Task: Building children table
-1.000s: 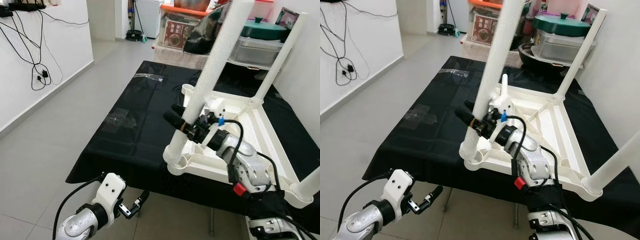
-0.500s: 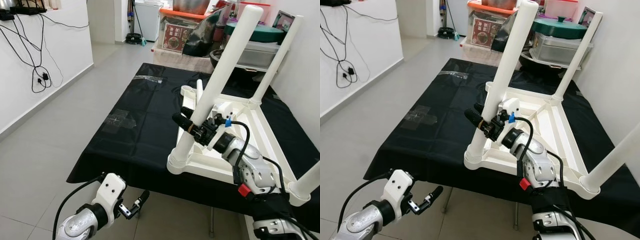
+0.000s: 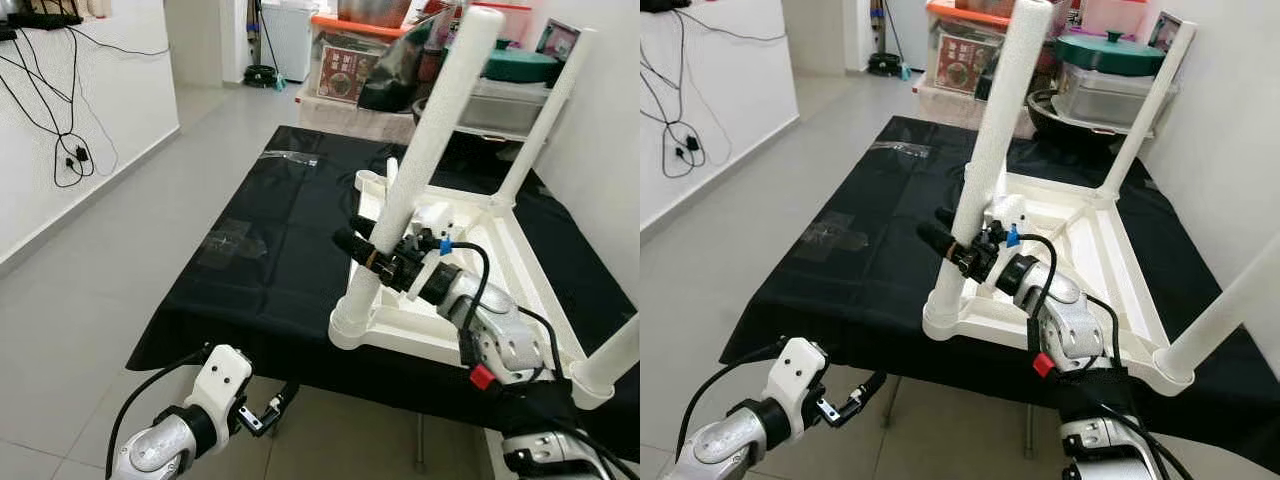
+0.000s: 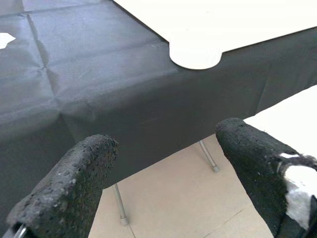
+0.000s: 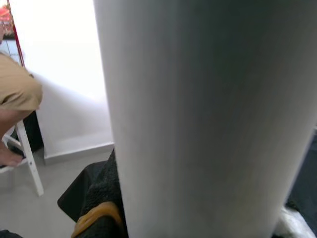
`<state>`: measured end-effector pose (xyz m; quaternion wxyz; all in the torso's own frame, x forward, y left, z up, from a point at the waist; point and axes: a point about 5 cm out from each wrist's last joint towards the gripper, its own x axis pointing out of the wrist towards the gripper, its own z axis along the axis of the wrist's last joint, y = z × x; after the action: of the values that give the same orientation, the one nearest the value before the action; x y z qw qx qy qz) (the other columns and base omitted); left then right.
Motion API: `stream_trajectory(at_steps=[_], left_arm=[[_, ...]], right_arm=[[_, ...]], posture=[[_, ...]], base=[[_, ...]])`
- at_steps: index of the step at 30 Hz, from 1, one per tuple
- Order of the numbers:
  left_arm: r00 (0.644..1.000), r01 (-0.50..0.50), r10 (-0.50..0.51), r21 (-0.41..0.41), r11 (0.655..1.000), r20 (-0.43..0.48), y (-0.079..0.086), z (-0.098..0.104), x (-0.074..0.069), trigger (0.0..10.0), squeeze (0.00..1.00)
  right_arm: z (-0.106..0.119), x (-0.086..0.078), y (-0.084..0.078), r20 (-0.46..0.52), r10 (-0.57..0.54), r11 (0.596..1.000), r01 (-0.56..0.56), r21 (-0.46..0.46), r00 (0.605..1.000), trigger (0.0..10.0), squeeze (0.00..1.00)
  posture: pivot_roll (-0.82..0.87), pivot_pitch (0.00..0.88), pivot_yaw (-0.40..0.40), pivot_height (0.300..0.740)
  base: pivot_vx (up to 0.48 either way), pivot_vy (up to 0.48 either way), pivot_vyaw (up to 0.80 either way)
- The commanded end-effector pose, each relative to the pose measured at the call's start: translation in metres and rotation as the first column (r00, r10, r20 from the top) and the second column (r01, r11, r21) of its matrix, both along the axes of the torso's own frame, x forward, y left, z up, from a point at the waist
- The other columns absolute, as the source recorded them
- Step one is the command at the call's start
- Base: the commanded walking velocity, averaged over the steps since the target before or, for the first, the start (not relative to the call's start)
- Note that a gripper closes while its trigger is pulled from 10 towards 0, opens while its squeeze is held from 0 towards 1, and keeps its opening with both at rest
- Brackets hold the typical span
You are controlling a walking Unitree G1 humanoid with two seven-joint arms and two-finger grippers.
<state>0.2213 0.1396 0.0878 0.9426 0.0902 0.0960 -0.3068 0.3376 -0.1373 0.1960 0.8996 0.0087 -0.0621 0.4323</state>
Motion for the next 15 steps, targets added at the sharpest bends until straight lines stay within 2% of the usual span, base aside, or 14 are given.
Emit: stream_trajectory(at_steps=[1, 3, 8, 15], left_arm=[[1.000, 0.012, -0.012, 0.013, 1.000, 0.001, -0.003, -0.001, 0.000, 10.0, 0.00], [1.000, 0.010, -0.010, 0.012, 1.000, 0.001, -0.003, -0.001, -0.001, 10.0, 0.00], [1.000, 0.004, -0.004, 0.008, 1.000, 0.003, -0.004, -0.002, -0.001, 10.0, 0.00], [1.000, 0.007, -0.007, 0.003, 1.000, 0.004, -0.006, -0.002, 0.000, 10.0, 0.00]], right_arm=[[-0.025, -0.001, 0.001, -0.117, 0.002, 0.999, -0.007, -0.047, 0.993, 0.0, 0.00], [-0.026, 0.000, 0.002, -0.132, 0.003, 0.998, -0.011, -0.062, 0.991, 0.0, 0.00], [-0.034, 0.005, 0.002, -0.217, -0.038, 0.986, 0.001, -0.166, 0.975, 0.0, 0.00], [-0.038, 0.005, 0.000, -0.248, -0.057, 0.983, 0.012, -0.182, 0.967, 0.0, 0.00]], posture=[[0.08, 0.000, -0.130, 0.740], [0.08, 0.000, -0.131, 0.740], [0.07, 0.000, -0.138, 0.740], [0.07, 0.000, -0.136, 0.740]], base=[[0.000, 0.000, 0.00], [0.000, 0.000, 0.00], [0.000, 0.000, 0.00], [0.000, 0.000, 0.00]])
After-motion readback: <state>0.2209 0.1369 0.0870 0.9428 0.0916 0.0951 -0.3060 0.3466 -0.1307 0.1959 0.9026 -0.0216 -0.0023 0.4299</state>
